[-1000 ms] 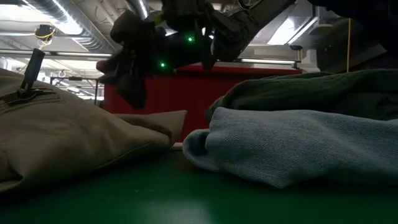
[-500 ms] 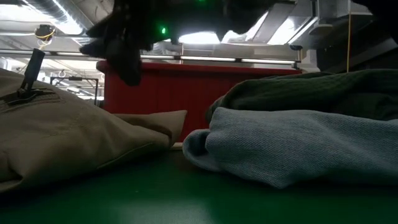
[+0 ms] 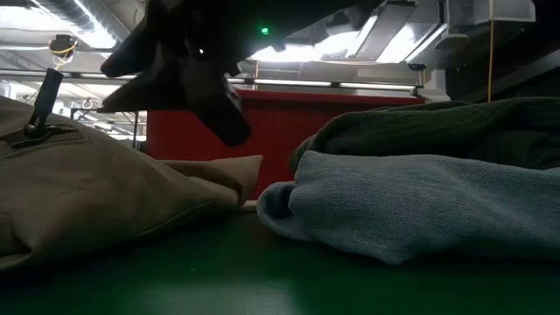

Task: Fold laundry
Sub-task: Fold the gray shorts

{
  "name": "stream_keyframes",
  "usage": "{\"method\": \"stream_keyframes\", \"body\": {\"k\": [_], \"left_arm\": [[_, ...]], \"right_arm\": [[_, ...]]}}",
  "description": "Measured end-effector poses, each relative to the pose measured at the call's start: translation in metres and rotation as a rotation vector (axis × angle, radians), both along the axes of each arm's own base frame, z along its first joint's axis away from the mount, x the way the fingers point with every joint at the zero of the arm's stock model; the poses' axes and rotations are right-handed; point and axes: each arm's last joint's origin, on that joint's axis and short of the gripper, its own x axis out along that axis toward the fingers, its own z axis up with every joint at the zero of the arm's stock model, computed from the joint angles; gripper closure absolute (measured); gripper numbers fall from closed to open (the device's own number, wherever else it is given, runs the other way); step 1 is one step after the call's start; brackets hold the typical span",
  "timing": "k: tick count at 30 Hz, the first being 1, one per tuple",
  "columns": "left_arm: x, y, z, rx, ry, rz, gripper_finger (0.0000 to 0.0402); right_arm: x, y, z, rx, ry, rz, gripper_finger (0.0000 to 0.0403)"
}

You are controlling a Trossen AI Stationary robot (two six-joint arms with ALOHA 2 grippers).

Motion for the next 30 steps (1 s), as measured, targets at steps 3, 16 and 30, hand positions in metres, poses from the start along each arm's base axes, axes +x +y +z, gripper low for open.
{"method": "stream_keyframes", "body": {"k": [3, 16, 30], "left_arm": [[0.003, 0.002, -0.004, 0.040, 0.012, 0.008, 0.0276], [0.002, 0.012, -0.020, 0.145, -0.018, -0.047, 0.0276], [0.003, 0.013, -0.023, 0.144, -0.024, -0.079, 0.0385]], "right_arm": [[-0.004, 0.009, -0.002, -0.015, 0.023, 0.008, 0.0215], [-0.012, 0.029, -0.001, -0.012, 0.011, 0.050, 0.0215], [-0.020, 0.036, -0.008, 0.067, 0.083, 0.000, 0.0215]]}}
